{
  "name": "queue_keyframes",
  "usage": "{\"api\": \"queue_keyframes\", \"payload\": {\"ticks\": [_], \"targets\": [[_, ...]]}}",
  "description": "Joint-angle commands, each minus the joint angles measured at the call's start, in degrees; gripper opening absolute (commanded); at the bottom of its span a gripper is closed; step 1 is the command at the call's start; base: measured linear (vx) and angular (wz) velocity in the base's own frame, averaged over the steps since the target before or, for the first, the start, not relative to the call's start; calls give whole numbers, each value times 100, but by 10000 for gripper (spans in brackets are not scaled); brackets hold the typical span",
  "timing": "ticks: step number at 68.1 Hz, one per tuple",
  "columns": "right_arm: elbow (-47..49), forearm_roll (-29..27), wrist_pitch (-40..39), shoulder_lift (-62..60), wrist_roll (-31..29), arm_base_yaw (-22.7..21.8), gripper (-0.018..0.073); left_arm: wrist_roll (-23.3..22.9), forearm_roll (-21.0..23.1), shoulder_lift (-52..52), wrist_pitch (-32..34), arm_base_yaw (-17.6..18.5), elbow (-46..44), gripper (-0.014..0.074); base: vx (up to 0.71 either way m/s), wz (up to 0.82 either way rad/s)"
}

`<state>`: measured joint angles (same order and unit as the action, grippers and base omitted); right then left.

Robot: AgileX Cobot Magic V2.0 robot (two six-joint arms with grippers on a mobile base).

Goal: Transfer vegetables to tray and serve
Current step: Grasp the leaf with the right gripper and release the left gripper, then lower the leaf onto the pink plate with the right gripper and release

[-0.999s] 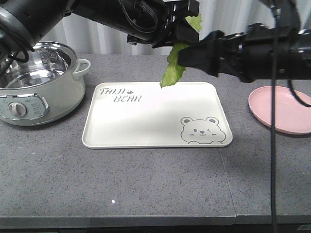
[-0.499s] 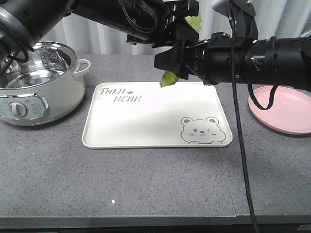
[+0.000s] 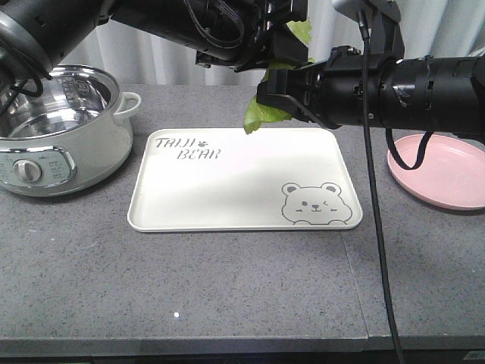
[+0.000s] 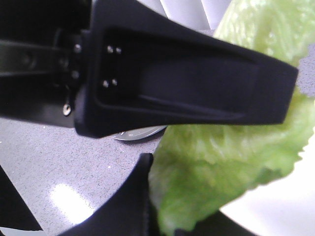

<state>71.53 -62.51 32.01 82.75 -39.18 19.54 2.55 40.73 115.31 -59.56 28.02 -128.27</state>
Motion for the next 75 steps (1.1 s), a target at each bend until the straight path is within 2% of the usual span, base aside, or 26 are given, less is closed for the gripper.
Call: {"api": "queue_keyframes", "payload": {"ticks": [1, 10, 17, 24, 38, 44, 60, 75], "targets": [[185, -225, -147, -180, -71, -7, -5, -97, 303, -306, 333, 20, -157, 304, 0, 0], [185, -225, -147, -180, -71, -7, -4, -146, 303, -306, 333, 20, -157, 514, 0, 0], [185, -225, -147, -187, -71, -7, -4, -146, 303, -311, 333, 20, -157, 640, 0, 0], [185, -225, -147, -200, -65, -18, -4, -146, 303, -317, 333, 20, -157, 698, 0, 0], [185, -171, -197, -219, 64, -59, -4, -146, 303, -317, 333, 20, -157, 687, 0, 0], [185, -144, -113, -219, 174, -224, -4, -146, 303, -317, 333, 20, -157, 676, 0, 0], [185, -114, 429, -219, 273, -960, -4, -146, 303, -317, 351, 20, -157, 659, 0, 0], [185, 107, 619, -219, 273, -1891, -4, -146, 303, -317, 361, 20, -157, 647, 0, 0]]}}
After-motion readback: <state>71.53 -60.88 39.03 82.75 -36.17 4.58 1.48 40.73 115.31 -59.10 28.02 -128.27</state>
